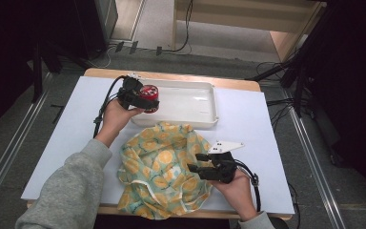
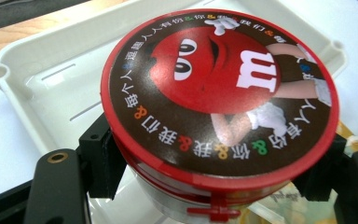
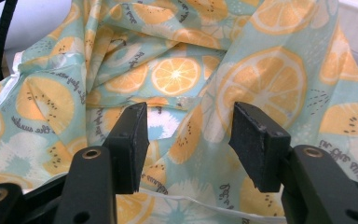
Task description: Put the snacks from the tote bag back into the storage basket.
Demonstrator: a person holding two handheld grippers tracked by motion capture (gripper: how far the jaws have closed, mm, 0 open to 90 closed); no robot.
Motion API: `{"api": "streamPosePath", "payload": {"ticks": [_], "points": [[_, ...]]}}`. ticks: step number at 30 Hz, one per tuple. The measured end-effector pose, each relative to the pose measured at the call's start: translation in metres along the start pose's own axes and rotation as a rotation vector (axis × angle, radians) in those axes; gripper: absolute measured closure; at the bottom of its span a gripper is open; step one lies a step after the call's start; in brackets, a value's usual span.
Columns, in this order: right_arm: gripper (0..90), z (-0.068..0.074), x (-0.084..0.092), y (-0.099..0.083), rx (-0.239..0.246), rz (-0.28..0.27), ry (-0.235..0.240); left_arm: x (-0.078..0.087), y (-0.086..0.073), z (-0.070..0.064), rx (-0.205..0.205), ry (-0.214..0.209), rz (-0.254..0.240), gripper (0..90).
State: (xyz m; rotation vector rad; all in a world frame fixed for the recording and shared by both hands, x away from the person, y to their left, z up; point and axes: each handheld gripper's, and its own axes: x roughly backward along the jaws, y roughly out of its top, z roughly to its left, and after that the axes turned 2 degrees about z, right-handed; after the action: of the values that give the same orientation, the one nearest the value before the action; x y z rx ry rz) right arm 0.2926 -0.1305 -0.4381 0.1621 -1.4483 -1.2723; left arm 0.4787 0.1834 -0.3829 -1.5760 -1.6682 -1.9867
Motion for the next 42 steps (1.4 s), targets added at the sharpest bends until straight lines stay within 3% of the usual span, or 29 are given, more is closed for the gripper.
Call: {"api": "streamPosePath", "payload": {"ticks": [10, 13, 25, 42], "points": [[48.3, 0.001, -0.002, 0.000, 0.002, 0.001, 0.002, -0.020, 0.002, 0.009, 0.011, 0.036, 0.017, 25.7], [48.3, 0.002, -0.003, 0.000, 0.006, 0.006, 0.001, -0.028, 0.001, 0.014, 0.039, 0.049, 0.017, 25.7], [48.4, 0.002, -0.003, 0.000, 0.007, 0.006, 0.003, -0.053, -0.003, 0.017, 0.080, 0.081, 0.048, 25.8], [48.4, 0.002, -0.004, 0.000, 0.010, 0.008, 0.004, -0.068, -0.006, 0.013, 0.063, 0.084, 0.046, 25.6]]}}
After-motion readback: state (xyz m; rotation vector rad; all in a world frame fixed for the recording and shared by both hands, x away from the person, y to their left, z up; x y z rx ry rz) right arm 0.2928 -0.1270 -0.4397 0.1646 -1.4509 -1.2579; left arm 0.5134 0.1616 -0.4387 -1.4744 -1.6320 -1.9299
